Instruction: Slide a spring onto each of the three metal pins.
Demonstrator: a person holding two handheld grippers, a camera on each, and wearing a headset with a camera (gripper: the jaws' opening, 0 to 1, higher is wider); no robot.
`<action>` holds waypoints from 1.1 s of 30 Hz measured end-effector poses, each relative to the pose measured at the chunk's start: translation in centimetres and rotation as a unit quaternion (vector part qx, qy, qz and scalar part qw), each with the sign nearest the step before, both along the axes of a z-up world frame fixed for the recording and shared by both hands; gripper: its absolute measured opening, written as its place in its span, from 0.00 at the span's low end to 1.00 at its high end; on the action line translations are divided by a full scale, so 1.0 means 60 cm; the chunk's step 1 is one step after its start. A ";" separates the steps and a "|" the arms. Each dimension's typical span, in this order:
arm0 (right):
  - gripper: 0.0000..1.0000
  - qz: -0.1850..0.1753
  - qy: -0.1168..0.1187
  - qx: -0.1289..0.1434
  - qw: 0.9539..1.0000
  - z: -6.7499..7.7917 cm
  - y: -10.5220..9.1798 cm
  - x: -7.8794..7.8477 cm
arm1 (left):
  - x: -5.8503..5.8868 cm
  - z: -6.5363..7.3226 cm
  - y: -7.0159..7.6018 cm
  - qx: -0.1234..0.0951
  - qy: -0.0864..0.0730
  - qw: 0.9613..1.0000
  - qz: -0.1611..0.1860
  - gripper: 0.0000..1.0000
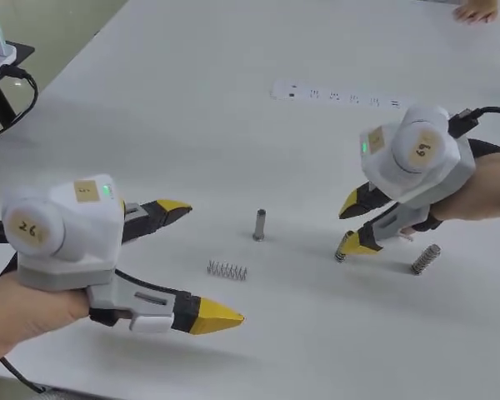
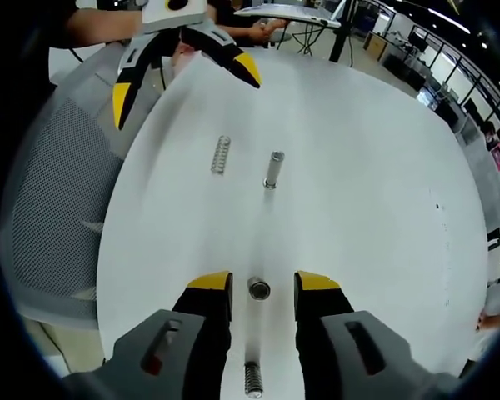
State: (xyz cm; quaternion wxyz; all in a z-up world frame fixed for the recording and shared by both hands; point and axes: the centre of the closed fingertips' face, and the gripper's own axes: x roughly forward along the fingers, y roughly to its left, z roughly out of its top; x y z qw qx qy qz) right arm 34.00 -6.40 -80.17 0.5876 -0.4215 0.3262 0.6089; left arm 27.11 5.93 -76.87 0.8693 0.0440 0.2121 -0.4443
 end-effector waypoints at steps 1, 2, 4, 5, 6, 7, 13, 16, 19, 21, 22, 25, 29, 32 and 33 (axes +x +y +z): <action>0.29 -0.004 0.000 0.005 1.000 0.001 0.000 0.000 | 0.000 0.000 0.000 0.000 0.000 1.000 0.000 0.96; 0.29 -0.009 -0.001 0.013 1.000 0.003 0.002 0.001 | 0.000 0.001 0.000 0.001 0.000 1.000 0.000 0.96; 0.29 -0.020 0.000 0.028 0.999 0.008 0.003 0.001 | 0.000 0.001 0.000 0.001 -0.001 1.000 -0.001 0.96; 0.29 -0.024 0.000 0.033 0.999 0.009 0.003 0.001 | 0.001 0.002 0.000 0.002 -0.001 1.000 -0.001 0.96; 0.29 -0.027 0.000 0.043 0.999 0.013 0.004 0.001 | 0.001 0.002 0.000 0.002 -0.001 1.000 -0.001 0.96; 0.30 -0.032 0.004 0.048 0.998 0.014 0.004 -0.001 | 0.001 0.002 -0.001 0.001 -0.001 1.000 -0.001 0.96; 0.33 -0.052 0.005 0.071 0.996 0.019 -0.002 -0.008 | 0.002 0.002 -0.002 0.004 0.000 1.000 -0.003 0.96; 0.34 -0.065 0.006 0.091 0.994 0.026 -0.001 -0.010 | 0.003 0.002 -0.003 0.006 0.000 1.000 -0.005 0.96; 0.36 -0.078 -0.001 0.112 0.991 0.037 0.000 -0.008 | 0.004 0.003 -0.003 0.005 0.000 1.000 -0.006 0.96; 0.37 -0.089 0.003 0.131 0.987 0.045 0.002 -0.009 | 0.004 0.004 -0.002 0.005 -0.001 1.000 -0.005 0.96; 0.37 -0.095 0.006 0.135 0.986 0.047 0.002 -0.010 | 0.005 0.004 -0.002 0.005 -0.001 1.000 -0.005 0.96; 0.38 -0.101 -0.004 0.151 0.983 0.056 0.003 -0.010 | 0.006 0.006 -0.002 0.004 -0.003 1.000 -0.004 0.96; 0.36 -0.109 0.007 0.162 0.981 0.059 0.001 -0.020 | 0.005 0.007 -0.001 0.004 -0.003 1.000 -0.005 0.96; 0.35 -0.112 0.008 0.160 0.981 0.057 -0.005 -0.022 | 0.004 0.004 -0.001 0.008 -0.001 1.000 -0.006 0.96; 0.36 -0.114 0.011 0.159 0.981 0.056 -0.006 -0.024 | 0.003 0.004 -0.001 0.007 -0.001 1.000 -0.006 0.96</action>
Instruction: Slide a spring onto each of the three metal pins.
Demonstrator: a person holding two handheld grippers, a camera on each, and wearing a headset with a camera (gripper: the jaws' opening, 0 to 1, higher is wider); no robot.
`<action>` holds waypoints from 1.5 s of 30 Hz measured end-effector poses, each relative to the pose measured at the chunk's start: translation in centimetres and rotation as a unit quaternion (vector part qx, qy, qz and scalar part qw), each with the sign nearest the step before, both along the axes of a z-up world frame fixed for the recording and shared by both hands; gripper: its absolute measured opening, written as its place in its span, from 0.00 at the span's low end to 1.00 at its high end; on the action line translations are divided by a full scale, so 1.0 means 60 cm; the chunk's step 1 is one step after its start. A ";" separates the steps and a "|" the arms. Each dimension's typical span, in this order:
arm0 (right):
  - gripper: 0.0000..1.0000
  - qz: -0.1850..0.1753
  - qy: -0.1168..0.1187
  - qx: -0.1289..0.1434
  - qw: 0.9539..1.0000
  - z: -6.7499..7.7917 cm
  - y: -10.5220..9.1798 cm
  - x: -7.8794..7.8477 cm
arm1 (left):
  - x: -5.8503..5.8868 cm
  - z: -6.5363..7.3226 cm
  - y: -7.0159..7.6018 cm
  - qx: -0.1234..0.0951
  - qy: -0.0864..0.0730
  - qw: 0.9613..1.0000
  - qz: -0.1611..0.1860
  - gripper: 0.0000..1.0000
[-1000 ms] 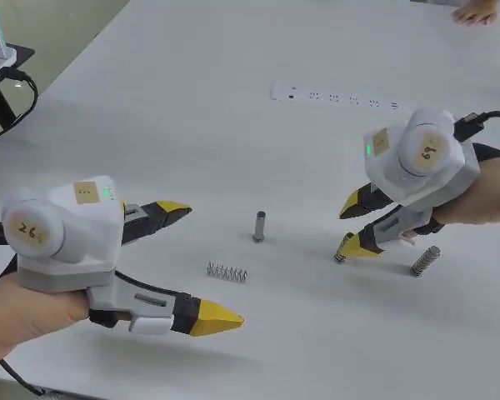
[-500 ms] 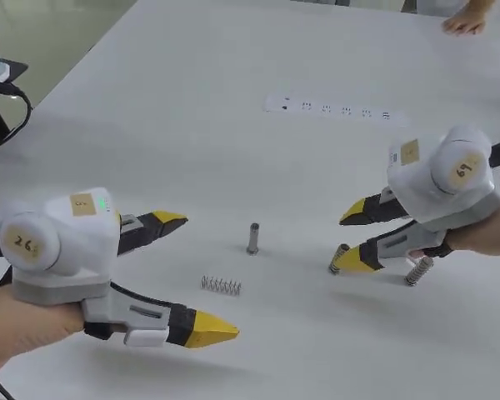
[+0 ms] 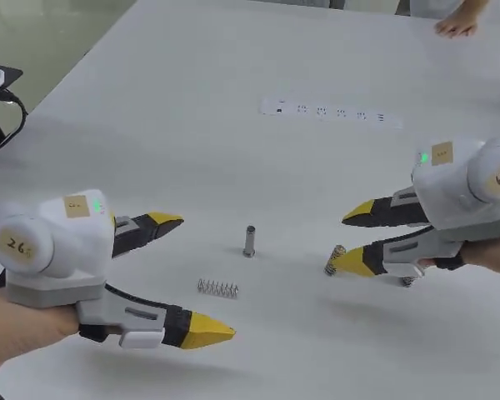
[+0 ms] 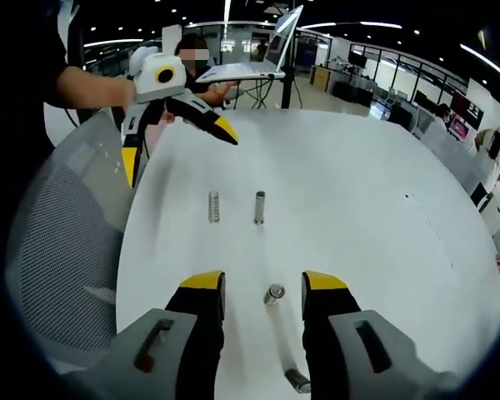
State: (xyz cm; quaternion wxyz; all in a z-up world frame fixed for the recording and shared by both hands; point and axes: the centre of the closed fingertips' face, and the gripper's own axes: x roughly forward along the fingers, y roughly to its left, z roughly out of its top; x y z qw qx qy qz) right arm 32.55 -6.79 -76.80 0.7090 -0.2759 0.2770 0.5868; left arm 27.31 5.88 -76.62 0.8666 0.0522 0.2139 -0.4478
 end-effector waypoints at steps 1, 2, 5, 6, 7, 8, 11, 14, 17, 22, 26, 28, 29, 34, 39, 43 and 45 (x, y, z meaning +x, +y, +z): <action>0.37 -0.001 0.001 0.000 1.000 0.000 -0.001 -0.002 | 0.000 0.001 0.000 0.000 0.000 1.000 0.000 0.96; 0.38 -0.001 -0.002 0.003 1.000 0.002 -0.003 -0.003 | 0.000 0.001 0.000 0.000 0.000 1.000 0.000 0.96; 0.39 -0.009 -0.001 0.017 1.000 0.012 -0.008 -0.006 | 0.001 0.004 -0.001 -0.001 -0.001 1.000 0.001 0.96; 0.40 -0.010 -0.002 0.019 1.000 0.013 -0.009 -0.006 | 0.001 0.004 -0.001 -0.001 -0.002 1.000 0.001 0.96; 0.40 -0.013 -0.003 0.023 1.000 0.016 -0.011 -0.007 | 0.002 0.005 -0.001 -0.001 -0.003 1.000 0.001 0.96; 0.41 -0.014 -0.002 0.026 1.000 0.018 -0.011 -0.008 | 0.002 0.006 -0.002 -0.002 -0.003 1.000 0.001 0.96; 0.41 -0.021 0.000 0.033 0.999 0.023 -0.016 -0.012 | 0.003 0.007 -0.003 -0.002 -0.003 1.000 0.001 0.95; 0.41 -0.020 -0.002 0.034 0.999 0.023 -0.021 -0.020 | 0.001 0.006 -0.006 -0.001 -0.001 1.000 0.000 0.95; 0.41 -0.023 -0.001 0.038 0.999 0.023 -0.026 -0.027 | 0.002 0.008 -0.006 -0.002 -0.002 1.000 0.000 0.95; 0.40 -0.029 0.006 0.042 0.999 0.020 -0.040 -0.043 | 0.005 0.016 -0.005 -0.009 -0.005 1.000 0.005 0.95; 0.40 -0.031 0.009 0.039 0.999 0.016 -0.052 -0.052 | 0.006 0.017 -0.005 -0.010 -0.006 1.000 0.007 0.95; 0.40 -0.032 0.009 0.036 0.999 0.015 -0.057 -0.055 | 0.005 0.017 -0.005 -0.009 -0.005 1.000 0.006 0.95; 0.39 -0.034 0.009 0.036 0.999 0.014 -0.060 -0.058 | 0.005 0.017 -0.005 -0.009 -0.006 1.000 0.006 0.95; 0.39 -0.042 0.019 0.043 0.998 0.011 -0.065 -0.069 | 0.005 0.018 -0.005 -0.011 -0.006 1.000 0.006 0.95; 0.39 -0.047 0.026 0.042 0.998 0.000 -0.066 -0.079 | 0.005 0.016 -0.002 -0.010 -0.005 1.000 0.006 0.95; 0.38 -0.050 0.030 0.043 0.997 -0.006 -0.066 -0.084 | 0.004 0.016 -0.001 -0.011 -0.005 1.000 0.006 0.95; 0.38 -0.050 0.030 0.040 0.997 -0.009 -0.067 -0.086 | 0.004 0.016 0.000 -0.012 -0.004 1.000 0.007 0.95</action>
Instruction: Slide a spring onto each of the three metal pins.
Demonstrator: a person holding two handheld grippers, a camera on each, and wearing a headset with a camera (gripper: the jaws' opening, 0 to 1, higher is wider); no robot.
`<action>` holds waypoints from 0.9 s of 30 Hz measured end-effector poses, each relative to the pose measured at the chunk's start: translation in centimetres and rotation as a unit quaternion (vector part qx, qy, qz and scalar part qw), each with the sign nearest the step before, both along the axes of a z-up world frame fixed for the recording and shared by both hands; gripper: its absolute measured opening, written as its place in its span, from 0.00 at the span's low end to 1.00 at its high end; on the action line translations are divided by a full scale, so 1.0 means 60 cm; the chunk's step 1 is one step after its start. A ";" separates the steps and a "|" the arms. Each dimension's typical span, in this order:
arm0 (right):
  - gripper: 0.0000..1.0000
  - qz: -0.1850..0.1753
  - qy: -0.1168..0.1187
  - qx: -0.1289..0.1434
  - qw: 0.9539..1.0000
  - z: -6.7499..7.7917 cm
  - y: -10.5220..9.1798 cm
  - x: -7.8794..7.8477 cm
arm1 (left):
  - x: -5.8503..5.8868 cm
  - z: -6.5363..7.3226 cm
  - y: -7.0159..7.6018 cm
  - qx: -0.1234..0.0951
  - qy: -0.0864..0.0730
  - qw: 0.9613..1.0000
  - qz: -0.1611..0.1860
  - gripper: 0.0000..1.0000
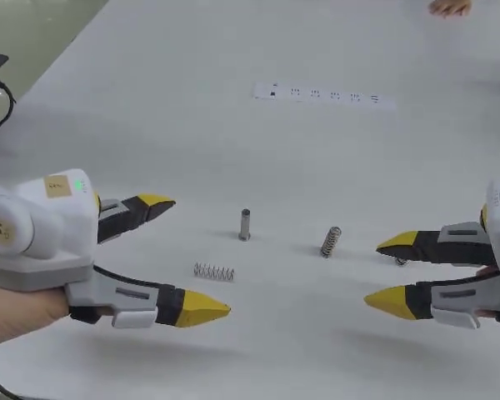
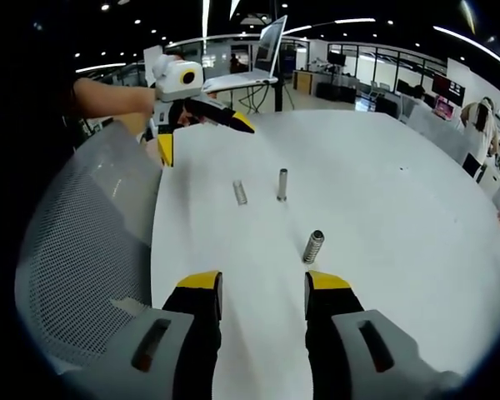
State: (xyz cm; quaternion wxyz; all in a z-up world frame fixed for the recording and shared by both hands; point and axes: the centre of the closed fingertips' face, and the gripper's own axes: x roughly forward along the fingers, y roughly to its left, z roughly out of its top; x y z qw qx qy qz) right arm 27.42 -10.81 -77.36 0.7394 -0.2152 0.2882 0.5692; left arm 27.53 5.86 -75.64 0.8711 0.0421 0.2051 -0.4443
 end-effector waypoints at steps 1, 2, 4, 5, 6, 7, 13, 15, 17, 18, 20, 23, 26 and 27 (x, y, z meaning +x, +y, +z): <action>0.39 0.000 0.002 0.000 1.000 0.000 0.000 -0.001 | 0.000 0.000 0.000 0.000 0.000 1.000 0.001 0.95; 0.39 0.000 0.003 0.001 1.000 0.000 0.001 -0.002 | -0.001 -0.001 0.001 -0.001 0.000 1.000 0.001 0.95; 0.40 0.001 0.005 0.003 1.000 0.002 0.004 -0.004 | -0.003 -0.003 0.002 0.000 0.001 1.000 0.000 0.95; 0.40 0.002 0.005 0.003 1.000 0.002 0.005 -0.005 | -0.004 -0.003 0.002 0.000 0.002 1.000 0.000 0.95; 0.40 0.006 0.004 0.001 1.000 0.002 0.009 -0.008 | -0.005 -0.004 0.002 0.000 0.002 1.000 0.000 0.95; 0.40 0.009 0.005 0.001 1.000 0.001 0.014 -0.010 | -0.006 -0.005 0.003 0.000 0.003 1.000 0.000 0.95; 0.39 0.032 0.004 0.000 0.999 0.001 0.046 -0.017 | -0.009 -0.006 0.006 0.000 0.003 1.000 0.002 0.95; 0.39 0.043 0.002 -0.001 0.999 0.002 0.058 -0.018 | -0.009 -0.005 0.008 -0.002 0.003 1.000 0.004 0.95; 0.39 0.052 0.002 -0.001 0.999 0.004 0.069 -0.019 | -0.009 -0.005 0.009 0.000 0.002 1.000 0.004 0.95; 0.39 0.056 0.001 -0.002 0.998 0.005 0.073 -0.018 | -0.009 -0.004 0.010 0.000 0.002 1.000 0.004 0.95; 0.39 0.064 -0.002 -0.004 0.998 0.006 0.082 -0.016 | -0.009 -0.003 0.010 -0.001 0.002 1.000 0.004 0.95; 0.39 0.074 -0.005 -0.004 0.997 0.009 0.095 -0.014 | -0.010 -0.003 0.010 0.000 0.002 1.000 0.004 0.95; 0.39 0.084 -0.008 -0.007 0.996 0.010 0.109 -0.012 | -0.012 -0.003 0.010 0.002 0.003 1.000 0.002 0.96; 0.39 0.088 -0.008 -0.007 0.996 0.011 0.114 -0.012 | -0.012 -0.003 0.010 0.001 0.003 1.000 0.003 0.96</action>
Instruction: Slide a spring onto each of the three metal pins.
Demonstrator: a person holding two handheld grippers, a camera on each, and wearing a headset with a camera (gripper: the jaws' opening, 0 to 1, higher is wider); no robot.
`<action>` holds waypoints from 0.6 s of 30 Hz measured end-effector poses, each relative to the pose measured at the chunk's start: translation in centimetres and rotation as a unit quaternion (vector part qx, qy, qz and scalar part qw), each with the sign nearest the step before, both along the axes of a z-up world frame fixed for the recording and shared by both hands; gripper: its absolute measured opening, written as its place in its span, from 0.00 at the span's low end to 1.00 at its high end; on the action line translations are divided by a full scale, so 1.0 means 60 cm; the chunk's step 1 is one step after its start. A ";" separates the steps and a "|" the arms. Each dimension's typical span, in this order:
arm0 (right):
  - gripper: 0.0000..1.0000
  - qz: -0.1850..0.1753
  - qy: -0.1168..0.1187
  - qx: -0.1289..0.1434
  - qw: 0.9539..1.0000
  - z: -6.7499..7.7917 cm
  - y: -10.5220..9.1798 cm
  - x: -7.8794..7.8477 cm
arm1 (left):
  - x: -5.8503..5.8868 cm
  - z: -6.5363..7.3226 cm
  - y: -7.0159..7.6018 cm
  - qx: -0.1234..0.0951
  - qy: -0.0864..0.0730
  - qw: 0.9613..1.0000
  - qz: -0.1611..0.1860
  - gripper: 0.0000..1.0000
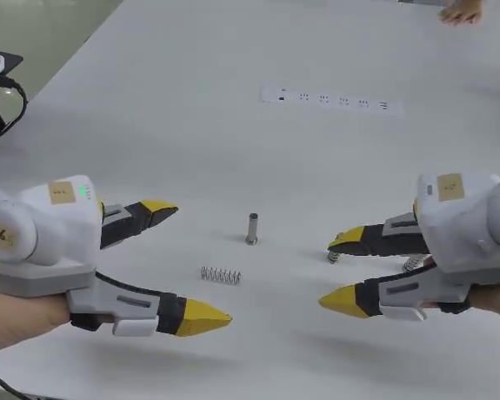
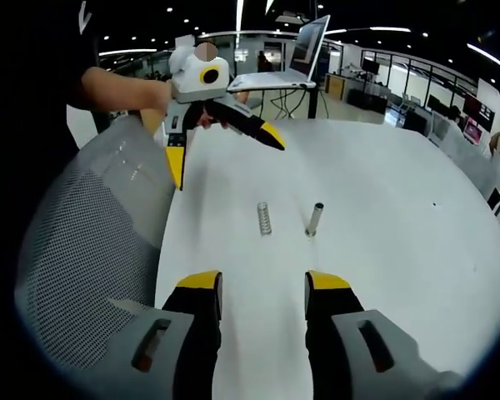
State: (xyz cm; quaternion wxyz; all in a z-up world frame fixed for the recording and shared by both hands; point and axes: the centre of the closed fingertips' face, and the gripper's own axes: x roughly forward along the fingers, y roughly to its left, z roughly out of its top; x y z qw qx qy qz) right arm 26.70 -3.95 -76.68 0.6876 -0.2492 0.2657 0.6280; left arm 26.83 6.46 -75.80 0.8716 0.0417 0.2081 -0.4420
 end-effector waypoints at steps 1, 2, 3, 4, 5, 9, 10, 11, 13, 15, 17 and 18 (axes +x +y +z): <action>0.39 0.003 -0.001 0.000 1.000 0.001 0.004 0.001 | 0.000 0.000 0.000 0.000 0.000 1.000 0.000 0.96; 0.39 0.006 -0.005 0.000 1.000 0.002 0.007 0.002 | 0.000 0.001 0.000 0.001 0.000 1.000 0.000 0.96; 0.38 0.011 -0.006 0.001 1.000 0.004 0.013 0.003 | 0.000 0.001 0.000 0.001 0.000 1.000 -0.001 0.96; 0.38 0.014 -0.005 0.001 1.000 0.005 0.016 0.003 | 0.000 0.002 0.000 0.002 -0.001 1.000 -0.001 0.96; 0.38 0.021 -0.007 -0.002 1.000 0.005 0.020 0.003 | -0.001 0.003 -0.001 0.001 -0.001 1.000 -0.001 0.95; 0.38 0.040 -0.014 -0.010 0.999 0.005 0.033 0.004 | -0.001 0.003 0.001 0.002 -0.001 1.000 -0.001 0.95; 0.38 0.043 -0.017 -0.012 0.999 0.006 0.036 0.005 | -0.001 0.003 0.001 0.001 -0.001 1.000 0.000 0.95; 0.38 0.045 -0.018 -0.013 0.999 0.006 0.038 0.006 | -0.001 0.003 0.002 0.002 -0.001 1.000 0.000 0.95; 0.37 0.051 -0.019 -0.013 0.998 0.007 0.046 0.008 | -0.002 0.002 0.002 0.003 -0.001 1.000 0.000 0.95; 0.37 0.056 -0.021 -0.014 0.998 0.007 0.055 0.010 | -0.002 0.003 0.002 0.002 -0.001 1.000 0.000 0.95; 0.36 0.062 -0.021 -0.014 0.998 0.007 0.064 0.012 | -0.001 0.004 0.003 0.001 -0.002 1.000 0.000 0.95; 0.36 0.064 -0.022 -0.016 0.998 0.007 0.067 0.013 | -0.001 0.003 0.004 0.002 -0.002 1.000 0.001 0.95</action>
